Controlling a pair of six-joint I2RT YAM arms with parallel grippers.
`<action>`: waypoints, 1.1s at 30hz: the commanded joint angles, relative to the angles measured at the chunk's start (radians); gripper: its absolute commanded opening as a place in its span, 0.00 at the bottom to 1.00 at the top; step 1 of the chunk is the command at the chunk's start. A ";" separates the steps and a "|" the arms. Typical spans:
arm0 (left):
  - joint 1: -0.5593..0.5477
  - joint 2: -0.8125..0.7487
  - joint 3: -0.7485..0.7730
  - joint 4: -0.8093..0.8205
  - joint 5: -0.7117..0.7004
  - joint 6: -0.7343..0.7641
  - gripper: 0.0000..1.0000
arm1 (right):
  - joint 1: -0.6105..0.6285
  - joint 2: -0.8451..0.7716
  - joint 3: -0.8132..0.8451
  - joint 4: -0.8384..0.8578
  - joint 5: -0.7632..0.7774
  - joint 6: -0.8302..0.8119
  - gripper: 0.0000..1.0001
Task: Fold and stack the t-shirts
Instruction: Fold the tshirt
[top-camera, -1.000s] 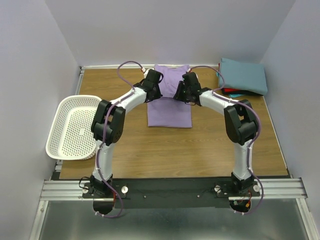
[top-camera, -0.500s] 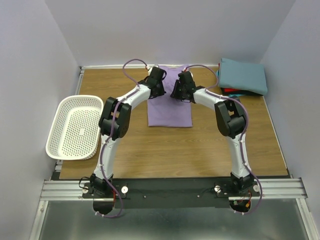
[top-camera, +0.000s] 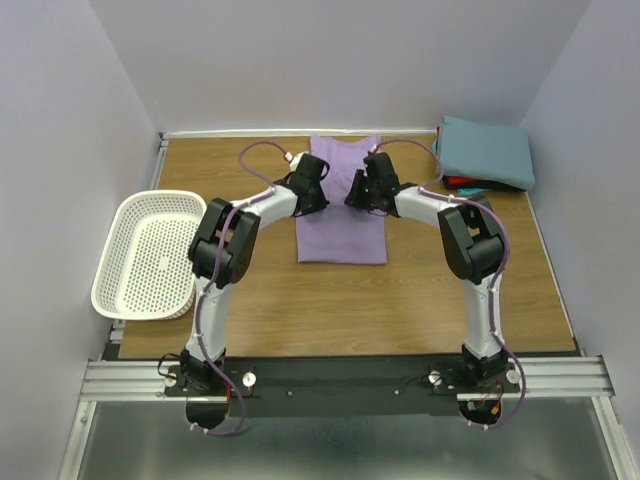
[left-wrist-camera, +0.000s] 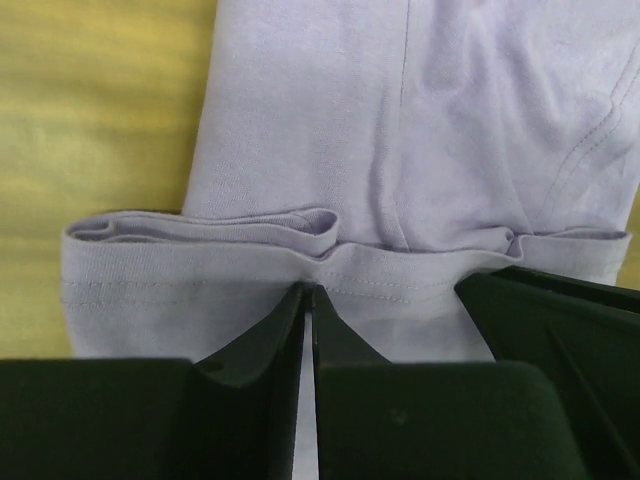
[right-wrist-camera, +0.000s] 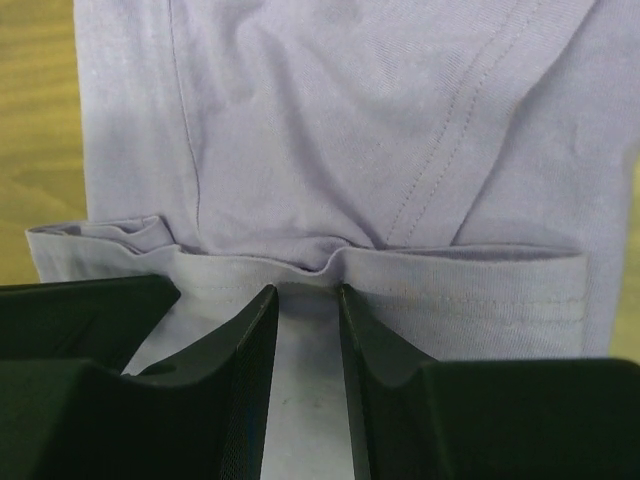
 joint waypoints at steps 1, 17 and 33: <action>-0.029 -0.093 -0.167 -0.002 0.033 -0.047 0.15 | 0.013 -0.056 -0.147 -0.100 -0.021 -0.015 0.38; -0.159 -0.498 -0.750 0.190 0.042 -0.137 0.16 | 0.047 -0.537 -0.634 -0.041 -0.096 0.011 0.40; -0.080 -0.786 -0.779 -0.097 -0.189 -0.206 0.18 | 0.047 -0.735 -0.691 -0.090 -0.070 0.003 0.49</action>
